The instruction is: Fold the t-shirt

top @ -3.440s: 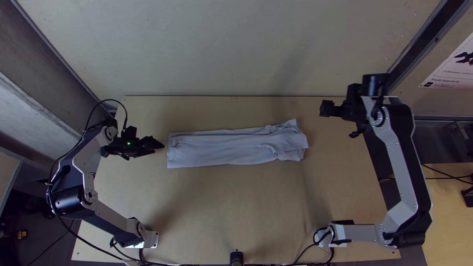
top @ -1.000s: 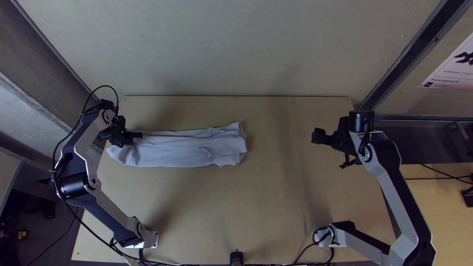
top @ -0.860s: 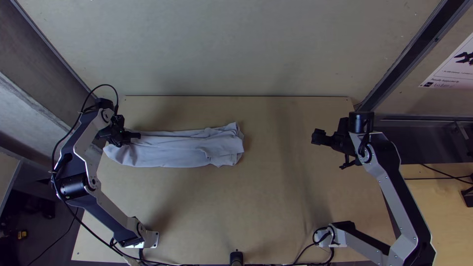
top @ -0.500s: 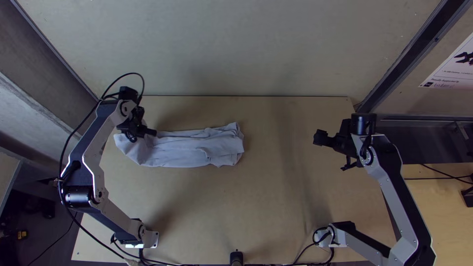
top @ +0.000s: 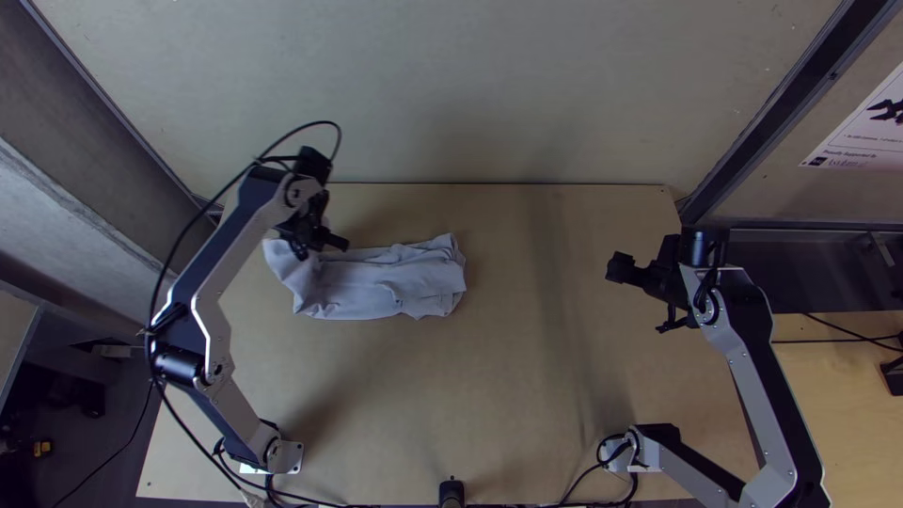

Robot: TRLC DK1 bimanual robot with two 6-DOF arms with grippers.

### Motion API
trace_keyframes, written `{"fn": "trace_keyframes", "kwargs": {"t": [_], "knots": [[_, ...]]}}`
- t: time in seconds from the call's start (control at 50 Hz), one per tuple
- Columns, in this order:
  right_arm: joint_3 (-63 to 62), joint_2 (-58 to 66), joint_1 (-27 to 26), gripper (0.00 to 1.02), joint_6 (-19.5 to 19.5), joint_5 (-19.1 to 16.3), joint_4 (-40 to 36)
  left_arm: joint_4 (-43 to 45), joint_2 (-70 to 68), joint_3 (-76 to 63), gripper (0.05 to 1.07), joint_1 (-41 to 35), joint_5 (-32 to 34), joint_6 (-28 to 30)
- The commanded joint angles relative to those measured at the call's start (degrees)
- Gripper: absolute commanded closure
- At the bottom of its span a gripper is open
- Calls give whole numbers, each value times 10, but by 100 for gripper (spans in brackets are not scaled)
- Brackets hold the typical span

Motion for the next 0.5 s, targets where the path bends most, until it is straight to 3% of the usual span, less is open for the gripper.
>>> {"fn": "trace_keyframes", "kwargs": {"t": [0.0,0.34,0.48], "knots": [[-19,-14,-10,4,11,4,5,-28,39,37,105,-36,-5,-46],[-54,-38,-24,4,9,4,19,-61,147,143,105,-131,0,-103],[-65,-43,-32,4,5,4,32,-70,189,193,105,-150,47,-120]]}}
